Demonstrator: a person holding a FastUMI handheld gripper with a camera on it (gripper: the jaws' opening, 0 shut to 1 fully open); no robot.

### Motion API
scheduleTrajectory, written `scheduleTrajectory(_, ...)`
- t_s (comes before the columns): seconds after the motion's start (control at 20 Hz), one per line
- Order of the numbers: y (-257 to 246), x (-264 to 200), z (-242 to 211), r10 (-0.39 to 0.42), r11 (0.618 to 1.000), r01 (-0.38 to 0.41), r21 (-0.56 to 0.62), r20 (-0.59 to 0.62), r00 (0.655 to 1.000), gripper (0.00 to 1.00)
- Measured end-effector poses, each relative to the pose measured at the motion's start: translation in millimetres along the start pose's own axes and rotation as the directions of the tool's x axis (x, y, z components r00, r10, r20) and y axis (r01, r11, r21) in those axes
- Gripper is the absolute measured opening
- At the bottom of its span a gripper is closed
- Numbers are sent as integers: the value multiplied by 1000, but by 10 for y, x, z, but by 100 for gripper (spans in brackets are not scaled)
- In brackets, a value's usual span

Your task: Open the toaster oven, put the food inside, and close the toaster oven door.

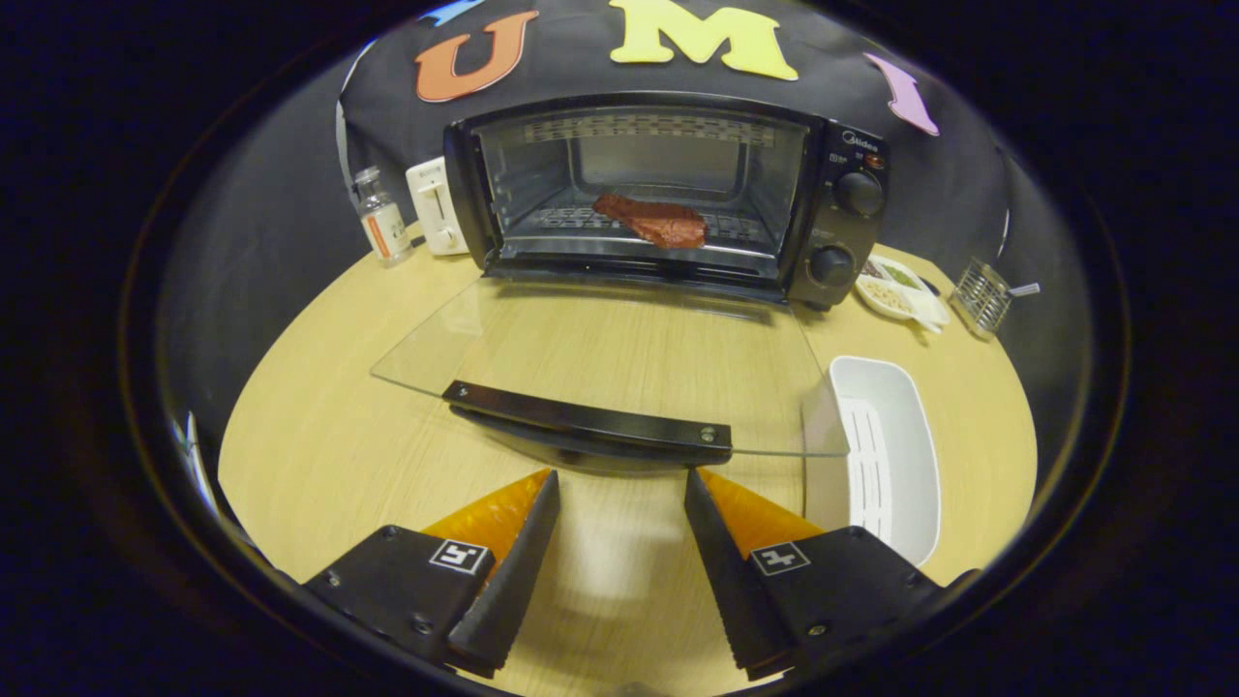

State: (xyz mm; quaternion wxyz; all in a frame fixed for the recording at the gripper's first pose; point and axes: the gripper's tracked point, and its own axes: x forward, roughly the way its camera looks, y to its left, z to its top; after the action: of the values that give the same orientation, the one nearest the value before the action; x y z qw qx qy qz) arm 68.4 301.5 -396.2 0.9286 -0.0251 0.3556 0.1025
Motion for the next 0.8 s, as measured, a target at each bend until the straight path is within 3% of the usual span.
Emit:
scheduleTrajectory(0.45,-13,-194,248,19,1000,-19,16,19,1000,84)
scheduleTrajectory(0.8,-18,-475,796,39,999,-42,27,87,995,84)
